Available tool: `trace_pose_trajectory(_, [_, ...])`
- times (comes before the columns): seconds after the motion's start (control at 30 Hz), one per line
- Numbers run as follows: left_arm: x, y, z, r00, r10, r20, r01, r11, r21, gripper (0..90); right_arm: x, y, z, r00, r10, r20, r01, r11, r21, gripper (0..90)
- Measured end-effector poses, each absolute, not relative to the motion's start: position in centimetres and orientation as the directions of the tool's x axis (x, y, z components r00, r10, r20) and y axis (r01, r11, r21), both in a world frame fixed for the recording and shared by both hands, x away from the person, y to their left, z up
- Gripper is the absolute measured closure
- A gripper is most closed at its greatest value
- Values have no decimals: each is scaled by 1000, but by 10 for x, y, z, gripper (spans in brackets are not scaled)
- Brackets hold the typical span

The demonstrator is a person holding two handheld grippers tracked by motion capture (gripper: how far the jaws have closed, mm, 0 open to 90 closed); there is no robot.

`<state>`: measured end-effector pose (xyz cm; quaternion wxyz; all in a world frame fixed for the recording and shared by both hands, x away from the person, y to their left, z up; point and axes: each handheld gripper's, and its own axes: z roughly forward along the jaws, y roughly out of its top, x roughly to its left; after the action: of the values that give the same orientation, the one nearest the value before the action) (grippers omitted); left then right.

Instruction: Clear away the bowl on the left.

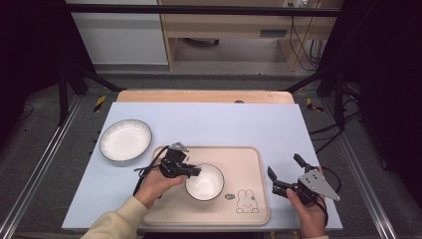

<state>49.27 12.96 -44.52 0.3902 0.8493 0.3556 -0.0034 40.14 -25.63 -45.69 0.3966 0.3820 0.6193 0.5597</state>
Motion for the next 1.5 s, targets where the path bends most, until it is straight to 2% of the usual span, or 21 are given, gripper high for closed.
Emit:
trace_pose_trajectory(0.23, [487, 131, -438, 783, 572, -244, 532, -413, 739, 484, 402, -257, -457, -393, 918, -64, 31, 83, 996, 32])
trace_pose_trajectory(0.4, [480, 132, -426, 826, 545, -142, 414, -415, 810, 289, 401, -257, -457, -393, 918, -61, 35, 81, 996, 32])
trace_pose_trajectory(0.5, [479, 132, -422, 829, 544, -133, 386, -383, 839, 192, 402, -258, -457, -393, 918, -59, 33, 79, 996, 32])
trace_pose_trajectory(0.6, [477, 130, -420, 838, 537, -100, 357, -400, 844, 127, 401, -257, -457, -393, 918, -57, 38, 79, 996, 32])
trace_pose_trajectory(0.87, [472, 128, -418, 846, 533, -30, 290, -412, 864, 86, 400, -258, -456, -390, 919, -55, 35, 75, 997, 32])
trace_pose_trajectory(1.07, [471, 139, -412, 841, 539, -36, 270, -363, 892, 71, 399, -259, -456, -388, 920, -46, 33, 64, 997, 31])
trace_pose_trajectory(1.17, [470, 147, -409, 845, 530, -70, 279, -326, 903, 56, 399, -259, -456, -387, 921, -48, 33, 66, 997, 30])
trace_pose_trajectory(1.5, [460, 173, -403, 840, 541, -39, 236, -298, 925, 45, 398, -260, -455, -385, 922, -49, 32, 66, 997, 30])
